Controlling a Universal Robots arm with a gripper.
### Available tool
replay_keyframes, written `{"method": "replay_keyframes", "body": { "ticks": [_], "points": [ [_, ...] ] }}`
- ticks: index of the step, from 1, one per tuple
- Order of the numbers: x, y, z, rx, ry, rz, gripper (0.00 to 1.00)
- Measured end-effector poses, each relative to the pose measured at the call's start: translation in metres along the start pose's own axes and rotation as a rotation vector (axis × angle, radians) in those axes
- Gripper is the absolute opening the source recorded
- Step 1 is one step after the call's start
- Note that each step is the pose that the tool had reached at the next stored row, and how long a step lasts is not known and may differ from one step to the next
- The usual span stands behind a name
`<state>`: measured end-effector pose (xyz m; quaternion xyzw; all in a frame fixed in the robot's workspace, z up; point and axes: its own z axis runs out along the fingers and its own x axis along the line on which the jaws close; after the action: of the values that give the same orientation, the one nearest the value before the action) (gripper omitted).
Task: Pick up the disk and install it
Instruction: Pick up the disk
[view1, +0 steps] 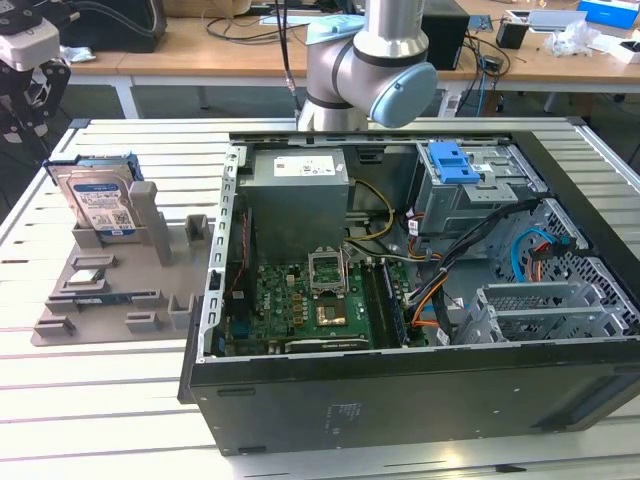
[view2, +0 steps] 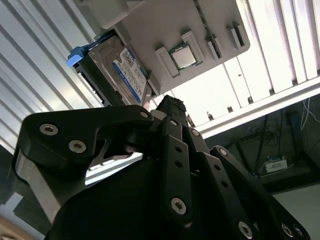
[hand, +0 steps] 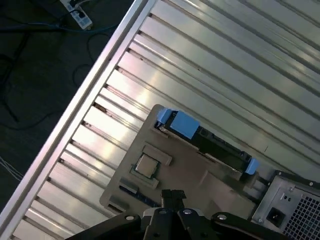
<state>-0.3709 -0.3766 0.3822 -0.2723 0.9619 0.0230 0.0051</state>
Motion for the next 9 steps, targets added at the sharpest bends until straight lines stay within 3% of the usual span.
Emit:
{"method": "replay_keyframes", "body": {
  "ticks": [9],
  "points": [
    [0.0000, 0.0000, 0.0000, -0.0019, 0.0035, -0.085, 0.10]
  ]
}}
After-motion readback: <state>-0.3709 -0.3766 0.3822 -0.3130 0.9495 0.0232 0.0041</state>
